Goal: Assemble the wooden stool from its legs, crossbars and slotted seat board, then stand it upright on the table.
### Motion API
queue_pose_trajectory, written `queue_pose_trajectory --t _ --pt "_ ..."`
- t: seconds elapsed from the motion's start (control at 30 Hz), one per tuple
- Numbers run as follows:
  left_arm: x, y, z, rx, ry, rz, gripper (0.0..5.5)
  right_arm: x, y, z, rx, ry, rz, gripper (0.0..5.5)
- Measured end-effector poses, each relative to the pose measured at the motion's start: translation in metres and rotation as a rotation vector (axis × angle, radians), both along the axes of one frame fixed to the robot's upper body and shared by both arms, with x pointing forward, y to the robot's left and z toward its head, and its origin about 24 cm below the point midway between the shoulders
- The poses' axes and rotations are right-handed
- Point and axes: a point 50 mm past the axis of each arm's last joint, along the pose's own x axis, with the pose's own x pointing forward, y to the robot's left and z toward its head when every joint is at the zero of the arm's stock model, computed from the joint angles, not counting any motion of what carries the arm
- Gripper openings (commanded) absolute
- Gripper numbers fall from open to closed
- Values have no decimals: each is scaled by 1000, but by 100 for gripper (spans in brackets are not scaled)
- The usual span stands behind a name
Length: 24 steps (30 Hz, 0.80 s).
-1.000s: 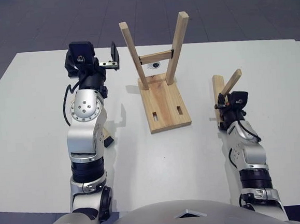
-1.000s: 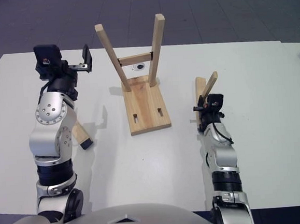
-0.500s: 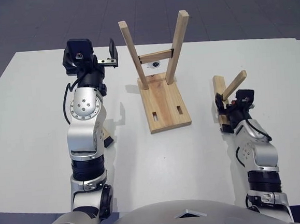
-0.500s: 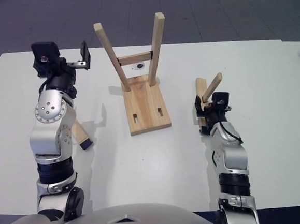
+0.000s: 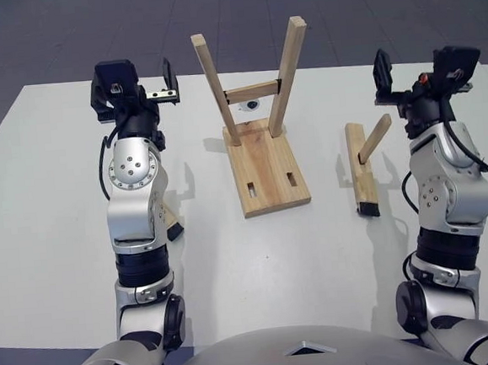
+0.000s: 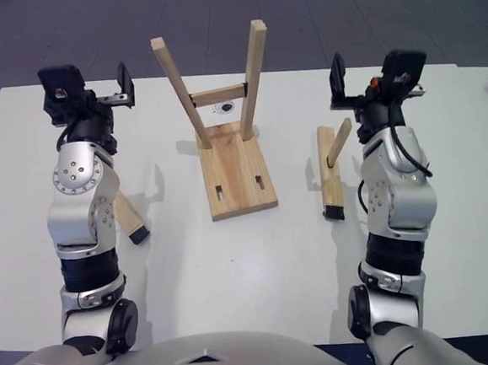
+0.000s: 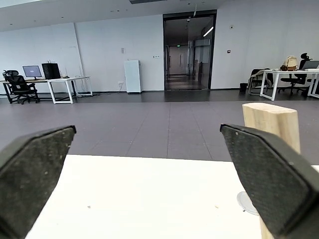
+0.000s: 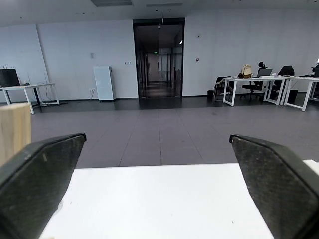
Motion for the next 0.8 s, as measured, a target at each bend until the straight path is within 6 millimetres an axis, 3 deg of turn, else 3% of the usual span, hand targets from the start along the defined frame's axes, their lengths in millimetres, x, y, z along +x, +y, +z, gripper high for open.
queue_pose_trajectory --t 0.23,0.4,0.53,0.6,0.63,0.77,0.8 --pt "1 2 1 -4 -16 34 540 16 4 44 33 -174 -30 536" --pt "1 5 0 -5 -13 54 540 15 6 88 38 -348 -30 536" --pt "1 8 0 3 -13 68 540 18 5 98 40 -386 -43 536" --pt "2 8 0 23 -15 71 540 22 4 82 23 -310 -56 536" --pt "2 6 0 28 -14 62 540 23 4 63 4 -239 -68 536" --pt "3 -3 -1 60 -5 2 540 8 4 -46 -7 144 -114 536" --pt "3 -4 -2 66 -2 -11 540 3 7 -52 -21 141 -119 536"
